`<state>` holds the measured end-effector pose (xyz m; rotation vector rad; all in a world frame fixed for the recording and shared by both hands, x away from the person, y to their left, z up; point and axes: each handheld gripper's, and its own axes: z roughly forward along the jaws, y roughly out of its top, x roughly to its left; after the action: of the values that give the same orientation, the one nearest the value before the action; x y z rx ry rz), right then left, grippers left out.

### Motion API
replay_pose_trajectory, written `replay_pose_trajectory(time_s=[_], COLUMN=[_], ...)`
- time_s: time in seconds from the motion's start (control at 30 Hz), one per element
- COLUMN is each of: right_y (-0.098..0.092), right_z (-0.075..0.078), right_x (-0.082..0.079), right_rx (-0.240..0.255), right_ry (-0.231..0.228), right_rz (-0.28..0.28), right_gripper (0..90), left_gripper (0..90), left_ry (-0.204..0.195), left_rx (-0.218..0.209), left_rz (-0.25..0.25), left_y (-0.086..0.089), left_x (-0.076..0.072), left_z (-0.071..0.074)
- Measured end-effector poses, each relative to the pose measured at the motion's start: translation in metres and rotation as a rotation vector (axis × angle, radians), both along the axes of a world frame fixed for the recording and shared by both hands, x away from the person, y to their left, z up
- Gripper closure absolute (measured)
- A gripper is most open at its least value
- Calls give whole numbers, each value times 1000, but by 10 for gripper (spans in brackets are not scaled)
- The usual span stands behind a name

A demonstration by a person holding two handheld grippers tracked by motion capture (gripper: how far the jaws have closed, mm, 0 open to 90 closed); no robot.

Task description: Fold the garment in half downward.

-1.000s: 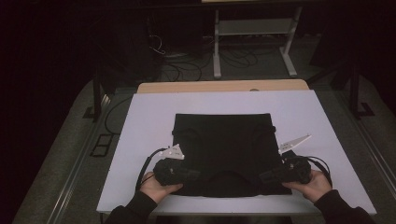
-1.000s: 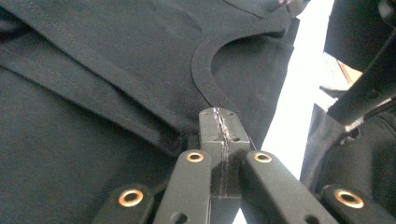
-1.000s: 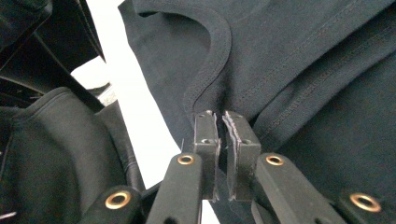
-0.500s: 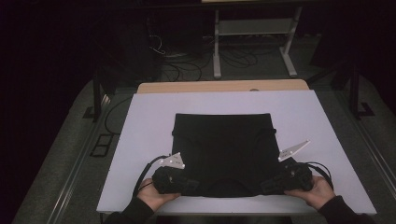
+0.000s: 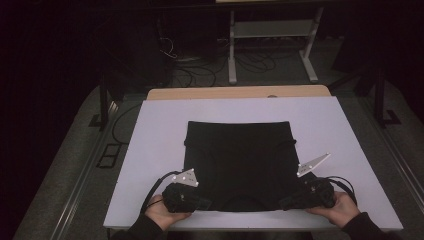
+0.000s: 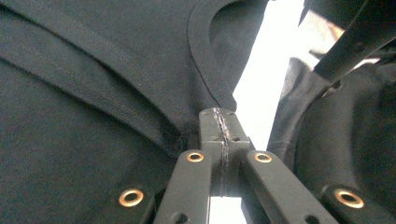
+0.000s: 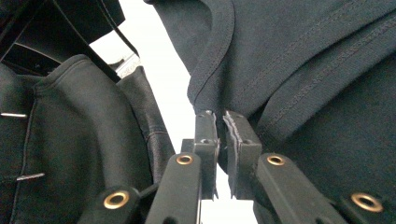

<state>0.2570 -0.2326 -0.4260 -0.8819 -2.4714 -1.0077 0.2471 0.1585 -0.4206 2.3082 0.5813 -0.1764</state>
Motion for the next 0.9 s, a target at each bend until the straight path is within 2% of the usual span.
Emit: replay_pose_trajectory(time_s=[0.47,0.7,0.8,0.9], right_y=[2,2,2,2], right_z=[0,-1,0,0], right_x=[-3,-4,-4,-3], right_rx=[-11,-14,-16,-20], right_ry=[9,-8,-1,-5], right_rz=[13,22,15,4], right_gripper=[809,799,759,683], left_gripper=[892,891,890,875], left_ry=[15,21,23,30], left_rx=[2,12,8,-3], left_rz=[-31,-42,-31,-21], left_y=[0,0,1,2], left_x=[-4,-5,-4,-4], left_z=[0,0,0,0])
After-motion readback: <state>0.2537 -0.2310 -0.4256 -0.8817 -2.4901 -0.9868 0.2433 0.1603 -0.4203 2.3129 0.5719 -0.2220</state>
